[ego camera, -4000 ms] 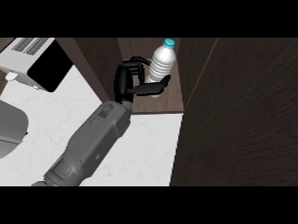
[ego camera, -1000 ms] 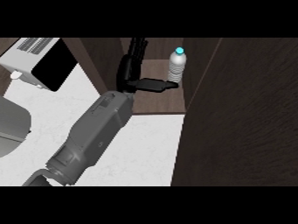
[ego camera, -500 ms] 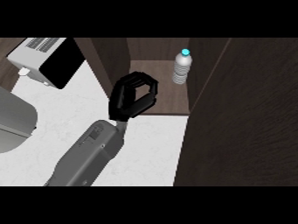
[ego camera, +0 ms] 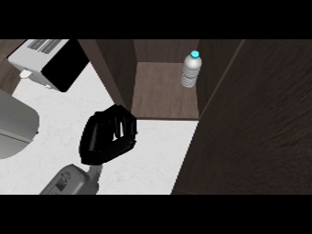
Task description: Pick up the bottled water, place it into the cabinet and close the cabinet
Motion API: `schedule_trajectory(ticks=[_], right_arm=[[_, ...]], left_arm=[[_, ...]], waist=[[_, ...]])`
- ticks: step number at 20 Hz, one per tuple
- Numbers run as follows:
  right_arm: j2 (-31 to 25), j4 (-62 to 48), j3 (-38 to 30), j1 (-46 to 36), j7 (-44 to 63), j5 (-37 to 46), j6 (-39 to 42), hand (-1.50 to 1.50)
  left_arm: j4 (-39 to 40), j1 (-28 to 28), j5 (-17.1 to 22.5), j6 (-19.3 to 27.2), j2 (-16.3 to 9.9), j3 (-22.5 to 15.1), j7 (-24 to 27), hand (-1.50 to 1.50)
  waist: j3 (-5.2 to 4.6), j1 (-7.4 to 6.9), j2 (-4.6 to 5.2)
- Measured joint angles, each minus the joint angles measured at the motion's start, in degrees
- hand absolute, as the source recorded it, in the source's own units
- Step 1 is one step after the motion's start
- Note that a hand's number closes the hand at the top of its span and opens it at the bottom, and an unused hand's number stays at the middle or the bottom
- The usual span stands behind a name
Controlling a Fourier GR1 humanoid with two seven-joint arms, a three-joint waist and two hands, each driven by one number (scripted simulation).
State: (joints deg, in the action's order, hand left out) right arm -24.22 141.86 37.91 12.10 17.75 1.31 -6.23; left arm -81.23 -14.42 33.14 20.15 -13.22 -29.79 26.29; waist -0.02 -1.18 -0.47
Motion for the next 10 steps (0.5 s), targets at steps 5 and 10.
schedule_trajectory(ticks=[5, 10], right_arm=[[4.18, -0.65, 3.81, -5.13, 6.49, 1.01, -1.11, 1.5], [9.7, -2.51, 8.0, -11.18, 13.26, 3.92, -2.27, 1.5]], left_arm=[[-9.54, 9.17, -0.37, -0.97, -4.74, 0.64, -0.04, 1.5], [-14.47, 15.34, 0.62, -2.92, -8.08, 3.35, 0.95, 1.5]], waist=[[-0.04, 0.23, 0.13], [-0.07, 0.35, 0.18]])
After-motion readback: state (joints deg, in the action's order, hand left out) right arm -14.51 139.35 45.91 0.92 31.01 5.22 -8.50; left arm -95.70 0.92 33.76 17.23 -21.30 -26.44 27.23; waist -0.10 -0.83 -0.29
